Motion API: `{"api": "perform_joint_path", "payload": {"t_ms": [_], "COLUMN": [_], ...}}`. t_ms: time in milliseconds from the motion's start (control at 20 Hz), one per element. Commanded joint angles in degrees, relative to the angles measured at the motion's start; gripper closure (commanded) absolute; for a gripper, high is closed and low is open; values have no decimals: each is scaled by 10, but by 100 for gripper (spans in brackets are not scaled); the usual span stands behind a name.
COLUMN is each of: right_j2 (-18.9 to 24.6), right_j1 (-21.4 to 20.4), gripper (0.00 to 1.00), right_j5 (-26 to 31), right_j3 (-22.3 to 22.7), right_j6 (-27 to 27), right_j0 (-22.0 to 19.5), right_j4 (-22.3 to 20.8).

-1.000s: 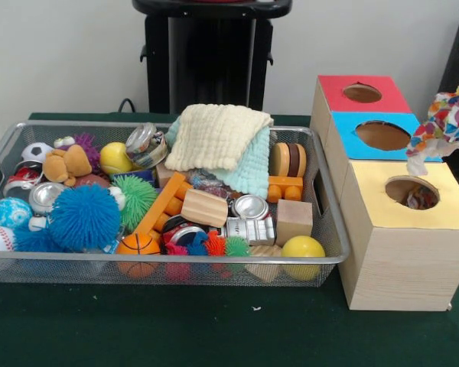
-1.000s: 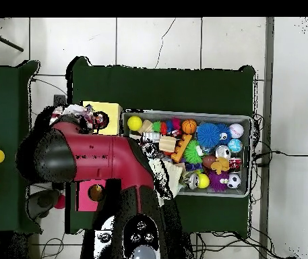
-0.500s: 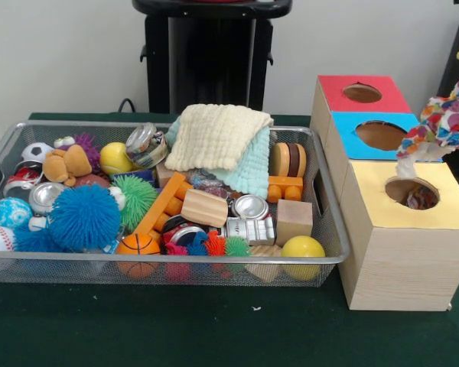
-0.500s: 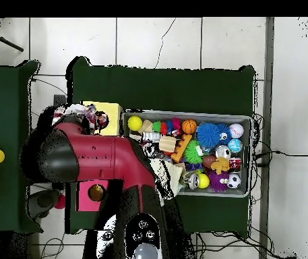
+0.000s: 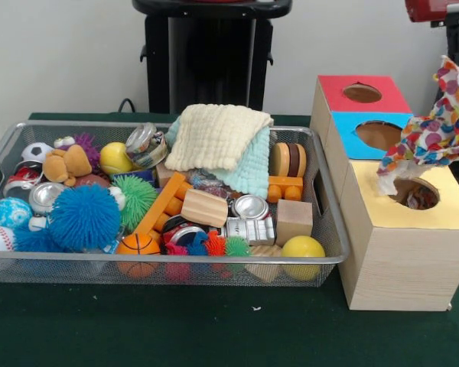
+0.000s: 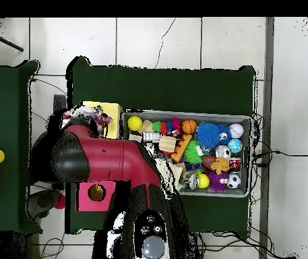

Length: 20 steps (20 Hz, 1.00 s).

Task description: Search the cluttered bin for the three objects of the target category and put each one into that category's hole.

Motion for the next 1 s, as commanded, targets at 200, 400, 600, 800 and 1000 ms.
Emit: {"api": "perform_joint_path", "payload": {"t_ms": [200,400,600,800,1000], "right_j2": [51,57,48,22,-7], "right_j1": [24,25,24,25,28], "gripper": [100,100,100,100,100], "right_j5": [-31,-45,-34,-3,37], "right_j3": [66,75,67,45,10], "right_j6": [80,85,93,108,132], "right_j0": [-20,-23,-13,13,44], "right_j4": [5,9,14,18,24]}}
